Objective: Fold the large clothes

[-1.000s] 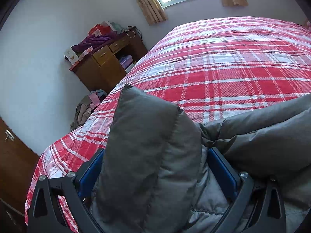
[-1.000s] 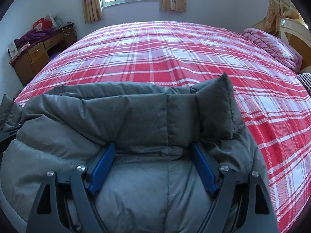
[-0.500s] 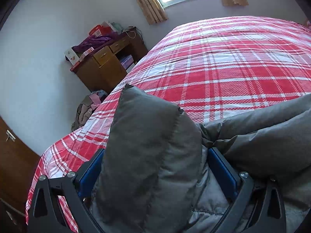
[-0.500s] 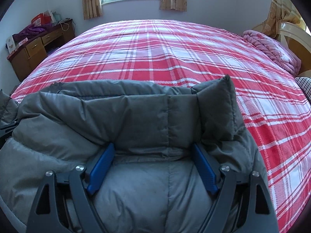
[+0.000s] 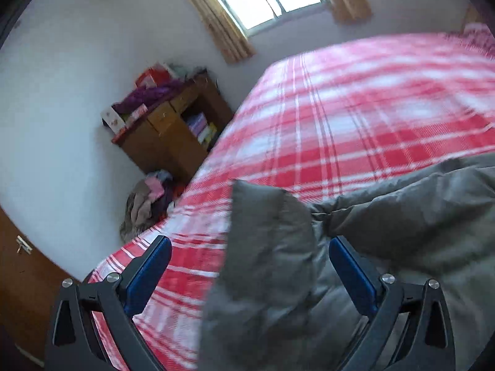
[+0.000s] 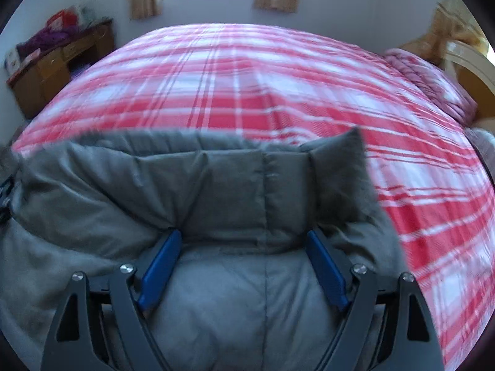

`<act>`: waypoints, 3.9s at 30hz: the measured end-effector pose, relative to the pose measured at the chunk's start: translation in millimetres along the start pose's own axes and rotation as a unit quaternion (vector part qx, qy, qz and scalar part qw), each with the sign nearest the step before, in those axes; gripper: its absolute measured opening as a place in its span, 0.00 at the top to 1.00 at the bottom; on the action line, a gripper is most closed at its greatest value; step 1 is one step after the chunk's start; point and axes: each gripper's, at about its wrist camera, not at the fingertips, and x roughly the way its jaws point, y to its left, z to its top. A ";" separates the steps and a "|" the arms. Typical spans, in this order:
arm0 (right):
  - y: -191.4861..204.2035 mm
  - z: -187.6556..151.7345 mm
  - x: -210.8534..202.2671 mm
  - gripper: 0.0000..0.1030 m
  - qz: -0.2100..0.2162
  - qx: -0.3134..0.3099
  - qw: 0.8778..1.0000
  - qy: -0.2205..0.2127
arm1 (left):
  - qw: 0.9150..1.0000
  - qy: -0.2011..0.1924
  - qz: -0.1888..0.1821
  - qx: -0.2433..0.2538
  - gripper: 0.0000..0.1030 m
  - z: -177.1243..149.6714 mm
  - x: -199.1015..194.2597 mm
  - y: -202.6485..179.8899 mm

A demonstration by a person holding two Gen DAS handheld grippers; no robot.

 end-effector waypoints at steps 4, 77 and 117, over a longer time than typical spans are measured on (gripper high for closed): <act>35.2 6.9 -48.0 0.10 0.027 -0.004 0.998 -0.060 | 0.999 0.011 -0.003 -0.050 0.01 -19.4 3.4 27.3; 94.5 -176.5 -93.0 0.00 -0.018 -0.139 0.988 -0.067 | 0.947 0.101 -0.201 -0.228 0.66 -174.6 -41.5 65.2; 12.9 -175.8 -186.9 0.00 0.064 -0.066 0.985 -0.143 | 0.957 -0.125 -0.217 -0.149 0.95 -107.1 -229.6 132.2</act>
